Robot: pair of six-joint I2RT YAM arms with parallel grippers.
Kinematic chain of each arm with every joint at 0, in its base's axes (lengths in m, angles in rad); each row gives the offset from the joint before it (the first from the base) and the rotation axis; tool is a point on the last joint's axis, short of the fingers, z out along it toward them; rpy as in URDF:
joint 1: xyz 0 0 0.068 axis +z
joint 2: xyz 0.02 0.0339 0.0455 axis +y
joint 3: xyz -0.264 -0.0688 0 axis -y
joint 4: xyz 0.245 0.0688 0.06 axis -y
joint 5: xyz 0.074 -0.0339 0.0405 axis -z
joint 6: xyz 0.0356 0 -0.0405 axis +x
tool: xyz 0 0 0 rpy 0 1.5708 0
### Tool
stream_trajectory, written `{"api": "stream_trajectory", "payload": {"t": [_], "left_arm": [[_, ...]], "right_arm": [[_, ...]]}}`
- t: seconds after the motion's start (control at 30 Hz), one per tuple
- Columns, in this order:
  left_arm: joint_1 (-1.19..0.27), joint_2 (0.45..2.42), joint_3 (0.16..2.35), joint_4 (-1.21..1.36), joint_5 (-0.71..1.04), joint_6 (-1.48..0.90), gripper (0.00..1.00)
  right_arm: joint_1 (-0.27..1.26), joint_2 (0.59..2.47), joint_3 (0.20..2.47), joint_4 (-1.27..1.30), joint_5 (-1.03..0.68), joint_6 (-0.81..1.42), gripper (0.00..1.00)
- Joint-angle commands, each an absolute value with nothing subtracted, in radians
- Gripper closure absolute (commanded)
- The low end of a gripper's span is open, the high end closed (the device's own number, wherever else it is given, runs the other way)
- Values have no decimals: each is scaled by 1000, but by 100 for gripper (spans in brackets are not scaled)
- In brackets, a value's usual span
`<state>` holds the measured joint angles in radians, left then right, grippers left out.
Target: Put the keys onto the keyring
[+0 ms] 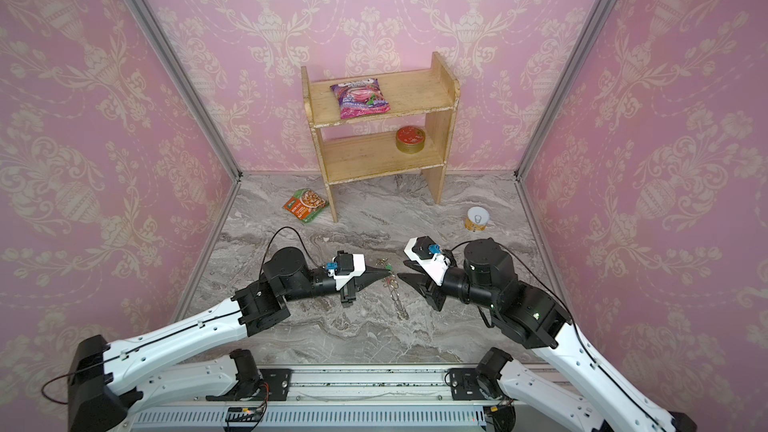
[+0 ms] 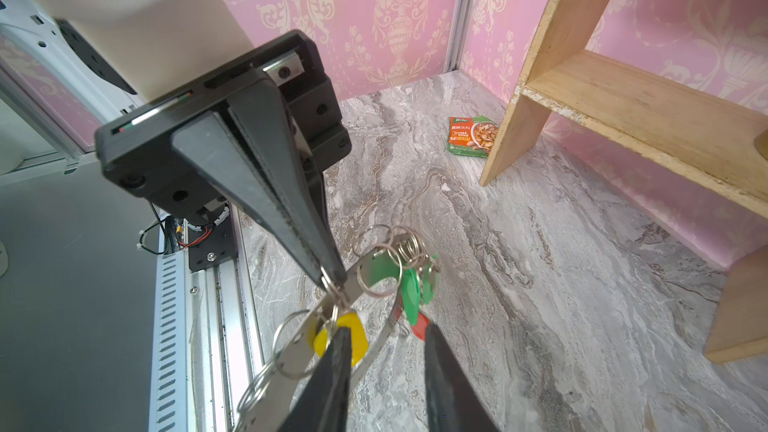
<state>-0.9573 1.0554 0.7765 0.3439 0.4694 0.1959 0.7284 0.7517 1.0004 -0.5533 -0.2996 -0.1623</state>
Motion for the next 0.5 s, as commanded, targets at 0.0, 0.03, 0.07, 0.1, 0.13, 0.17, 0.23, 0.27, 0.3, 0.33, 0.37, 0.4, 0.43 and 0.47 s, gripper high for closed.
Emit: {"api": "stream_trajectory", "payload": {"t": [0.0, 0.03, 0.07, 0.1, 0.13, 0.17, 0.23, 0.27, 0.3, 0.33, 0.37, 0.4, 0.43, 0.47], "left_arm": [[-950, 1034, 785, 384, 514, 197, 100], [-950, 1035, 787, 383, 515, 195, 100], [-950, 1035, 789, 383, 515, 196, 100], [-949, 1037, 789, 383, 515, 195, 100], [-950, 1037, 790, 383, 514, 196, 100], [-950, 1037, 791, 383, 513, 196, 100], [-950, 1039, 792, 383, 510, 198, 100], [-949, 1040, 793, 386, 512, 198, 100], [-950, 1042, 795, 386, 513, 198, 100], [-950, 1043, 797, 386, 515, 196, 100], [-950, 1044, 800, 385, 517, 196, 100], [-950, 1045, 801, 386, 517, 194, 100], [-950, 1045, 802, 384, 518, 196, 100], [-950, 1043, 802, 384, 514, 196, 100]], "right_arm": [[726, 758, 1012, -525, -339, -176, 70], [724, 761, 1012, -523, -350, -175, 71], [725, 762, 1013, -523, -361, -176, 71], [725, 762, 1012, -525, -373, -175, 71], [726, 761, 1010, -526, -384, -175, 71], [726, 760, 1009, -528, -392, -175, 71], [726, 757, 1005, -527, -402, -174, 71], [725, 758, 1004, -528, -401, -173, 72], [726, 758, 1003, -527, -404, -172, 72], [726, 760, 1002, -526, -405, -172, 72], [726, 762, 998, -525, -409, -171, 72], [726, 762, 997, -524, -412, -168, 72], [726, 764, 996, -524, -417, -166, 73], [725, 763, 992, -526, -418, -164, 73]]}}
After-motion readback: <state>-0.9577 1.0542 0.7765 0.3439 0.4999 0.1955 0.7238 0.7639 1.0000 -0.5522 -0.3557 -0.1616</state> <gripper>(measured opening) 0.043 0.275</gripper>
